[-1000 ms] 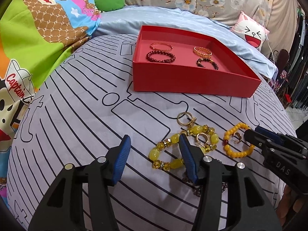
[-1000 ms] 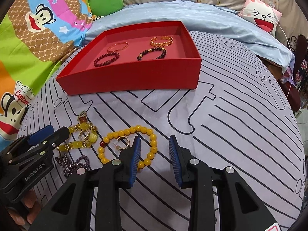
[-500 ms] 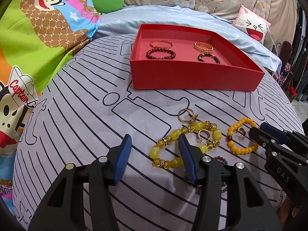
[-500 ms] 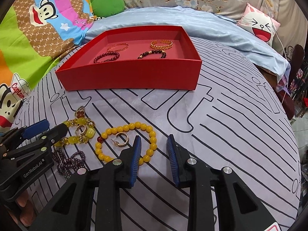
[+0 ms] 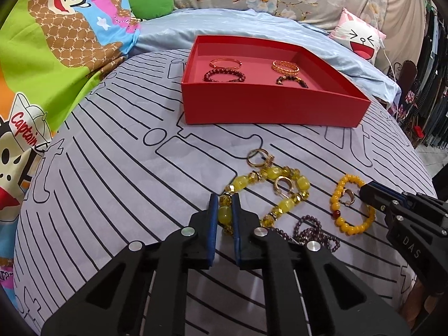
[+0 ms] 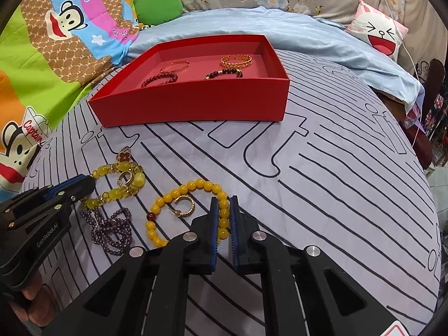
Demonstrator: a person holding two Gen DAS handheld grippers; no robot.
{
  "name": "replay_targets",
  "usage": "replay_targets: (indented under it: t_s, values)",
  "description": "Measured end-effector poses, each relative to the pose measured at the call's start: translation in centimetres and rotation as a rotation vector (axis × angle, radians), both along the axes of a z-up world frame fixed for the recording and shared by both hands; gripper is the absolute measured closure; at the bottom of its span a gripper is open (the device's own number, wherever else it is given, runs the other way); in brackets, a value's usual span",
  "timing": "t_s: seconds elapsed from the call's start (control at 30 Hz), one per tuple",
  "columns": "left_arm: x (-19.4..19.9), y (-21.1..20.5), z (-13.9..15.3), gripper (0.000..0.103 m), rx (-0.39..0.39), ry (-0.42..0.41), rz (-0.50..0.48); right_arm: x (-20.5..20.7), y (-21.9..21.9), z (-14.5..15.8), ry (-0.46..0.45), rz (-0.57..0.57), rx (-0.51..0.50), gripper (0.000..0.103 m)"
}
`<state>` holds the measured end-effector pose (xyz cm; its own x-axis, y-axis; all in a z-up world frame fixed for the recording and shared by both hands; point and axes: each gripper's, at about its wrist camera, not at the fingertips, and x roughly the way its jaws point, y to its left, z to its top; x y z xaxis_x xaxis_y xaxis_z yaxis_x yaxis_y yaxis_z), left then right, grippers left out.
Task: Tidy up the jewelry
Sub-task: 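Grasp the yellow bead bracelet with the right tool while the left tool grasps the yellow-green bead bracelet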
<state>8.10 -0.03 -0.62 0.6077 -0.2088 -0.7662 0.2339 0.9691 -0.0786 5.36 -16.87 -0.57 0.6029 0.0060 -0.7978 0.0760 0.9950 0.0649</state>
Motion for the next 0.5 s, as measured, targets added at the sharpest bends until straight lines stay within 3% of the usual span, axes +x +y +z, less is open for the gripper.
replay_targets:
  t_s: [0.2, 0.5]
  values:
    - [-0.9, 0.3, 0.4, 0.094, -0.041, 0.014, 0.007, -1.1, -0.9, 0.6, -0.001, -0.009, 0.032, 0.096]
    - [-1.3, 0.8, 3.7, 0.094, -0.120, -0.007, -0.008, -2.0, -1.3, 3.4, -0.054, 0.006, 0.058, 0.096]
